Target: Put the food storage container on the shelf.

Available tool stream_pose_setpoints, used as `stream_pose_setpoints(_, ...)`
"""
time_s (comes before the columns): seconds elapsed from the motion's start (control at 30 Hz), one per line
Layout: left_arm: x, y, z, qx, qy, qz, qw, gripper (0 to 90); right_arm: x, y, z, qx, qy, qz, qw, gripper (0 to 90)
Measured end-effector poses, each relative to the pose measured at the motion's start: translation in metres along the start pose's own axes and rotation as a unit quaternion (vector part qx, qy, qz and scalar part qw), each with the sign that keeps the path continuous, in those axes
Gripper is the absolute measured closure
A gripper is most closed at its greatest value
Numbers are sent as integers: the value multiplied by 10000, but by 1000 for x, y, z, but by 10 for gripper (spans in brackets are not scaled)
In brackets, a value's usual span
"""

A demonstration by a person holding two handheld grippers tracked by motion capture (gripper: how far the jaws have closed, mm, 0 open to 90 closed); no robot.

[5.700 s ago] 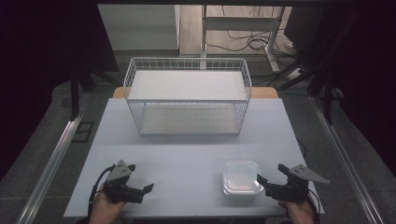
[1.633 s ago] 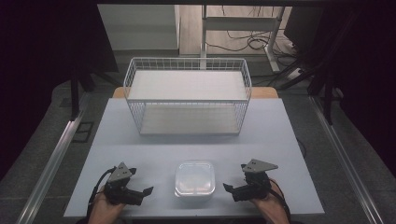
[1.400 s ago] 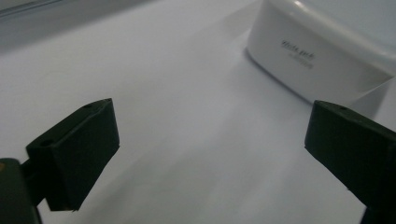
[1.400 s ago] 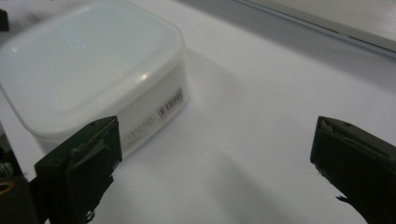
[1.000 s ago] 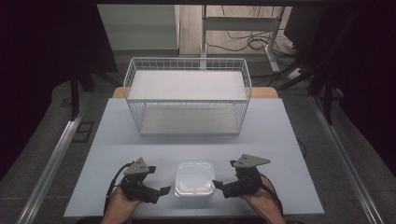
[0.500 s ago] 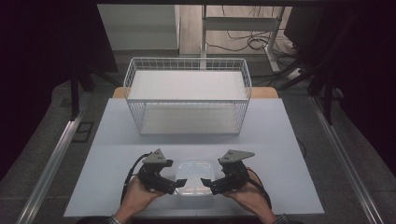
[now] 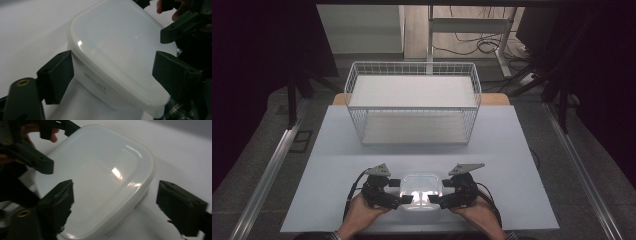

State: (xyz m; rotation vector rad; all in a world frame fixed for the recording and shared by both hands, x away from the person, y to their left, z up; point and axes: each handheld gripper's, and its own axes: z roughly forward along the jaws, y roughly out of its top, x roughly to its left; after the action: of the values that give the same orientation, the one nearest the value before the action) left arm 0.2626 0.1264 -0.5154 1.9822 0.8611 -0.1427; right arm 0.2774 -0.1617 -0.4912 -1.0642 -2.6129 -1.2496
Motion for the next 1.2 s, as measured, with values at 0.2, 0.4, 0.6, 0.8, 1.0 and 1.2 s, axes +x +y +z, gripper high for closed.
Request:
stream_pose_setpoints(0.2, 0, -11, -15, -28, -316, -301, 9990, 393, -5, -6, -12, 21, 235, 395, 9989, 424)
stream_pose_setpoints(0.4, -4, -13, -31, -307, -189, -397, 9986, 668, -7, -12, -28, -196, 480, 974, 9939, 707)
stream_pose_setpoints(0.6, 3, -14, -33, -531, -173, -612, 9966, 792, -7, -10, -30, -505, 352, 991, 9932, 793)
stream_pose_setpoints(0.8, 1, -12, -30, -660, 100, -633, 9958, 808, 4, -6, -30, -742, -221, 604, 9952, 792)
stream_pose_setpoints(1.0, -2, -4, -33, -791, 135, -495, 9955, 808, 5, 1, -37, -875, -268, 382, 9951, 793)
stream_pose_setpoints(1.2, -2, 10, -39, -903, 217, -357, 9950, 809, 2, 10, -40, -992, -304, 308, 9941, 792)
